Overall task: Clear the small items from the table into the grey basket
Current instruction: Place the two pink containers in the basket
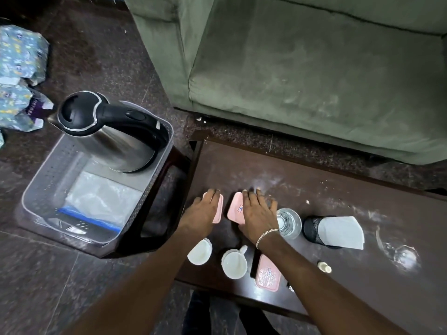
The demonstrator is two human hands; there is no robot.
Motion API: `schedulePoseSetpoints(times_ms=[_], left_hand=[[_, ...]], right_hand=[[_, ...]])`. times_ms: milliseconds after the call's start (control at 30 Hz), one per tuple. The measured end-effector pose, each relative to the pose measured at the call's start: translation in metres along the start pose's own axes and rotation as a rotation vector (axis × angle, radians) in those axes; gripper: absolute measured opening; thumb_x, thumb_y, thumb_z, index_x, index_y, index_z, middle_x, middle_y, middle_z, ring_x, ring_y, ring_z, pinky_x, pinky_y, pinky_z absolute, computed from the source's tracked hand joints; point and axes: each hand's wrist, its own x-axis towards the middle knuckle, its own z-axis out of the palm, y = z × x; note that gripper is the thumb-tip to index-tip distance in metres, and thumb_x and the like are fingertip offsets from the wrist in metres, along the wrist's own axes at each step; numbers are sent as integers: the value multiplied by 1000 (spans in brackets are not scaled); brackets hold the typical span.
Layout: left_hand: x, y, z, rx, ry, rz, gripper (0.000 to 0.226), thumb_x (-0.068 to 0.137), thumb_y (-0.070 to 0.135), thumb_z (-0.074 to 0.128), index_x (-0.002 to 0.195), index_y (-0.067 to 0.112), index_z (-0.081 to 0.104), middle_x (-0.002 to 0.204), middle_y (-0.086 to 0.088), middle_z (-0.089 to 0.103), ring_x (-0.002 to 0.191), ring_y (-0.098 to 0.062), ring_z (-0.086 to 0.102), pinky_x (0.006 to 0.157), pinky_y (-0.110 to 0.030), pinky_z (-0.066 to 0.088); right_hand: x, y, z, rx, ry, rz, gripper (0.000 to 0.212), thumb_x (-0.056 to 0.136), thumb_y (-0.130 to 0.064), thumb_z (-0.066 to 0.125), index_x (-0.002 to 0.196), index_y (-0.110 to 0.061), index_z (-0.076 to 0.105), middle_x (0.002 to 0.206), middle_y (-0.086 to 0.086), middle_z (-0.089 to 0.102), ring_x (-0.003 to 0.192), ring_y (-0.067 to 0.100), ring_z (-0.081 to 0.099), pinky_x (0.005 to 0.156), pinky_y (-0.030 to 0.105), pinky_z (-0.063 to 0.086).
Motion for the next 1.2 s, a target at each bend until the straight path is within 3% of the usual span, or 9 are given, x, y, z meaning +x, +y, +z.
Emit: schedulePoseSetpoints(times_ms=[133,200,300,367,433,633,800,1000,1200], left_hand=[[-19,-14,-16,-58,77,93,92,84,4,66,162,13,18,165,-1,24,130,-30,53,108,-38,46],[-37,-27,-36,-38,166,154,95,81,10,74,161,11,23,165,-3,28,136,-24,48,110,-35,46],[-69,-48,-71,-75,304,179,102,61,16,92,152,10,46,155,-4,49,129,-19,51,98,-30,57],[-93,-69,-92,-152,279,128,105,70,16,87,159,19,31,165,2,34,133,-25,52,104,-39,55],[-112,-94,-110,-156,252,91,109,73,17,85,160,26,20,168,7,22,131,-27,52,101,-44,56],[-152,-180,-147,-96,217,34,113,68,19,95,161,20,31,166,1,32,129,-31,58,105,-40,52],[-148,-246,-133,-93,85,37,112,72,21,93,163,22,26,167,5,27,138,-25,53,110,-38,47],[-135,-286,-101,-91,-7,71,111,68,23,92,160,23,30,161,6,33,122,-23,63,99,-32,51],[-126,-301,-89,-119,-38,78,114,65,24,95,158,27,28,159,9,33,116,-22,64,96,-37,54]], right_hand=[[-10,-7,-13,68,69,3,98,72,-39,74,155,-14,28,155,3,40,152,26,21,112,57,20],[-17,-17,-28,141,123,1,99,71,-44,75,155,-18,30,154,0,41,152,25,22,112,56,19],[-30,-38,-53,221,195,-28,103,66,-52,76,154,-23,31,155,-4,42,152,21,23,114,52,20],[-36,-62,-72,276,224,-68,105,64,-56,75,154,-25,29,155,-5,41,152,19,22,114,51,20],[-41,-89,-89,313,249,-109,106,63,-60,73,153,-26,28,153,-7,41,152,17,21,115,49,21],[-35,-178,-121,418,335,-228,105,60,-64,73,150,-24,36,150,-7,46,148,17,30,112,47,30],[-18,-245,-110,403,261,-288,101,64,-56,78,150,-22,36,148,-4,46,149,21,28,113,48,25],[-1,-290,-79,319,123,-202,101,69,-42,84,151,-15,31,150,2,43,152,28,20,115,56,17],[11,-299,-67,278,55,-140,101,69,-37,85,151,-15,30,149,2,41,152,30,17,112,60,16]])
